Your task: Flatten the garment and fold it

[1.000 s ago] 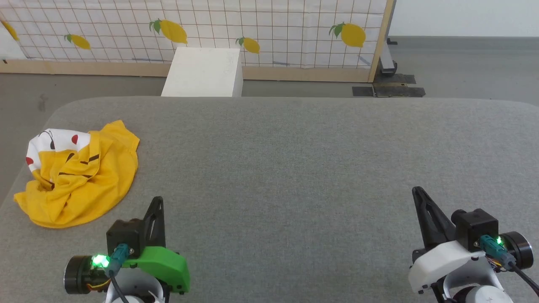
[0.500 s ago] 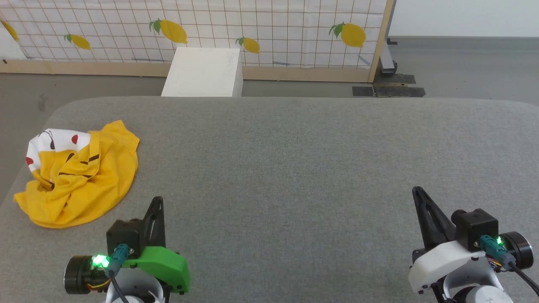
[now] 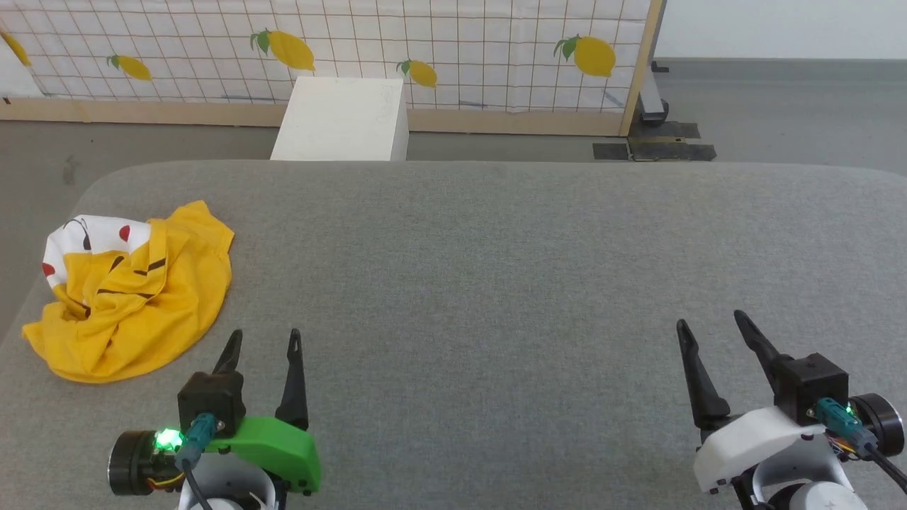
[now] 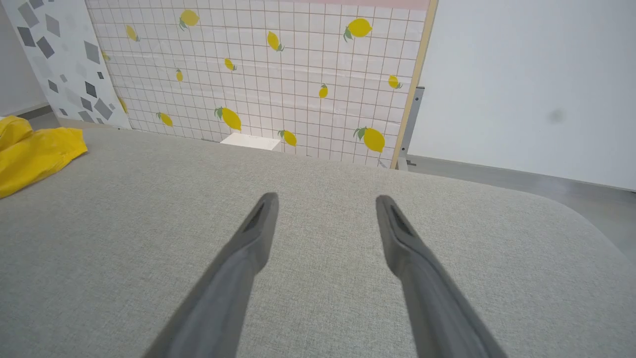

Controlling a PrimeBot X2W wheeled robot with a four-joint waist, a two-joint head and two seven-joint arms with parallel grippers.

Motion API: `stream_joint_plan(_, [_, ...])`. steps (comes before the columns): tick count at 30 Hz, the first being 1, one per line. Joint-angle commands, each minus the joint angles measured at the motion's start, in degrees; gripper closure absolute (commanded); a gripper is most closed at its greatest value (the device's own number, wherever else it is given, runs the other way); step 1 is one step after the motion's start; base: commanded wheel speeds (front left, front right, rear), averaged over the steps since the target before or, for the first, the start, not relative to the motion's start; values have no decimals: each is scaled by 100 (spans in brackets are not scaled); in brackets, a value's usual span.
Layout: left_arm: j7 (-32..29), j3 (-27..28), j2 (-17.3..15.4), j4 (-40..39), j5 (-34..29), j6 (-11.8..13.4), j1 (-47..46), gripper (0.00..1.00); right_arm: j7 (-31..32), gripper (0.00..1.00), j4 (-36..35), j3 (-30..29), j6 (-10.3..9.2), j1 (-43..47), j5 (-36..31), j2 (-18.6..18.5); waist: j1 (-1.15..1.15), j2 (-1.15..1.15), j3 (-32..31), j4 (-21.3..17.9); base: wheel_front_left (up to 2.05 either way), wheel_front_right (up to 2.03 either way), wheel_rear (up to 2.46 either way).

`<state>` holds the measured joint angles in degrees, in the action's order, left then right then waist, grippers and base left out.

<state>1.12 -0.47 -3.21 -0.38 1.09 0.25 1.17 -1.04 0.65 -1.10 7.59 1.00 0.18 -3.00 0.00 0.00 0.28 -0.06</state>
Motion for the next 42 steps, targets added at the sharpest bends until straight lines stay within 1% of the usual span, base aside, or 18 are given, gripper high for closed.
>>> stream_joint_plan(1, [58,7,4,-28,26,45,44,0,-59,0,34,-43,-1,-37,56,2,0,0,8,0,0,0,0])
stream_joint_plan(11, [176,9,6,-56,78,108,50,0,-177,0,89,-136,-2,-78,67,3,0,0,49,73,0,0,0])
stream_joint_plan(19, [270,18,8,-80,120,146,94,0,-271,0,136,-181,-2,-85,73,4,0,0,36,254,0,0,0])
stream_joint_plan(29, [387,62,11,-105,163,185,211,0,-390,0,215,-158,-3,-62,82,5,0,0,-35,607,0,0,0])
stream_joint_plan(42, [541,69,15,-158,250,246,303,0,-544,0,320,-66,-4,-87,112,6,0,0,11,1176,0,0,0])
